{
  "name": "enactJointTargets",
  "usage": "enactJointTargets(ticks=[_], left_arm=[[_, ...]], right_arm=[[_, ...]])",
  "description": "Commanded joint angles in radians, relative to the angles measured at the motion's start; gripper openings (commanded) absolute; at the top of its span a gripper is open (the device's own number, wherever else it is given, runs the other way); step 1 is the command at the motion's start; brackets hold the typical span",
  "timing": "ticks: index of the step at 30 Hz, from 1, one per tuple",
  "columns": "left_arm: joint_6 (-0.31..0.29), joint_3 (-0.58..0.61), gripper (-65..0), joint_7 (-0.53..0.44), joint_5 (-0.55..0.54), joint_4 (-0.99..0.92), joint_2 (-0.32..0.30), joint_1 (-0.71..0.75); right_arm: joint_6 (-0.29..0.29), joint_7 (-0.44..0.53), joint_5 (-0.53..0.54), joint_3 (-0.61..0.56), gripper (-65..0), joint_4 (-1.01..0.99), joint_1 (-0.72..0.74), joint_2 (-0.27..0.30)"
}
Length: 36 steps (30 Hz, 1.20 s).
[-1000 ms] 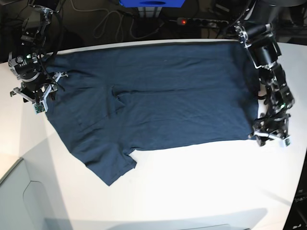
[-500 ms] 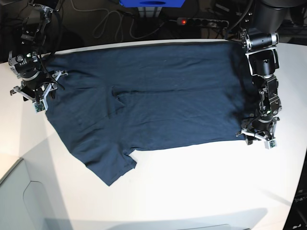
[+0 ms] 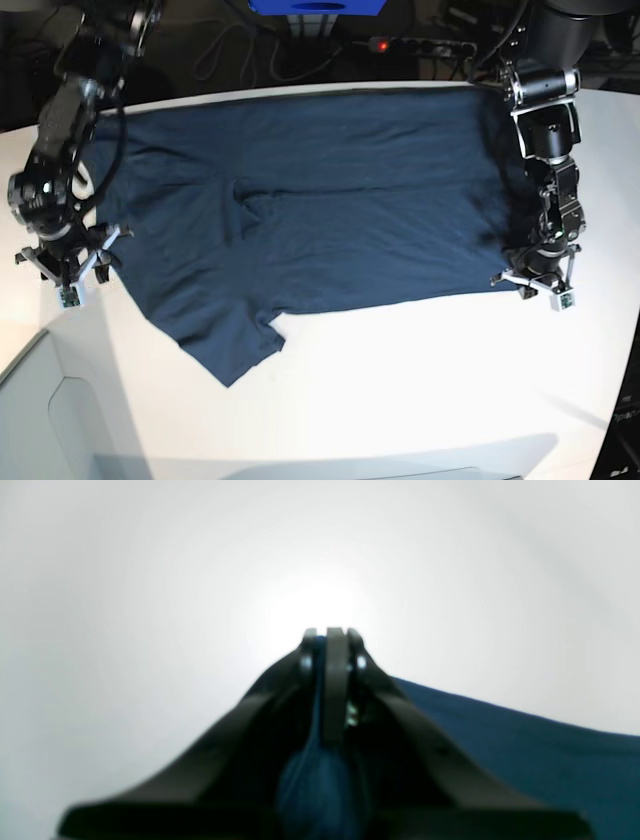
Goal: Fold the T-shirt properly
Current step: 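Move both grippers down along the shirt sides to the hem corners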
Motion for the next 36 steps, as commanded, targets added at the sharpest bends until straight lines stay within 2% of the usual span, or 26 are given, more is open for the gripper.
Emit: enactJointTargets(ticks=[1,7,10,14,16,18,20,22,26,36], left_arm=[[-0.002,-0.001,-65.0,-0.009,-0.004,0.013,-0.013,-0.022],[-0.002,0.001,-65.0,-0.009,-0.004,0.015,-0.013,-0.002],[-0.002,0.002,-65.0,-0.009,-0.004,0.015,-0.013,0.014],[-0.002,0.001,-65.0,-0.009,-0.004,0.015,-0.013,0.018],[-0.002,0.001,-65.0,-0.009,-0.004,0.015,-0.013,0.018],[-0.002,0.002,-65.0,-0.009,-0.004,0.015,-0.013,0.018],[-0.002,0.002,-65.0,-0.009,-0.004,0.015,-0.013,0.018],[-0.002,0.004,-65.0,-0.009,-0.004,0.015,-0.013,0.018],[-0.002,0.004,-65.0,-0.009,-0.004,0.015,-0.01,0.018],[-0.002,0.004,-65.0,-0.009,-0.004,0.013,-0.008,0.018]], right_arm=[[0.004,0.025,0.01,-0.008,-40.3,-0.032,0.066,0.01],[0.004,0.062,0.01,-0.065,-40.3,-0.431,0.332,0.016],[0.004,0.185,0.01,-0.102,-40.3,-0.635,0.419,0.022],[0.002,0.392,0.008,-0.203,-40.3,-0.859,0.47,0.045],[-0.001,0.459,0.008,-0.235,-40.3,-0.923,0.484,0.054],[-0.036,0.507,0.008,-0.26,-40.3,-0.963,0.485,0.064],[-0.113,0.556,0.008,-0.271,-40.3,-1.0,0.485,0.071],[-0.147,0.597,0.008,-0.271,-40.3,-1.023,0.484,0.084],[-0.159,0.652,0.008,-0.266,-40.3,-1.038,0.482,0.091],[-0.159,0.649,0.008,-0.269,-40.3,-1.04,0.436,0.084]])
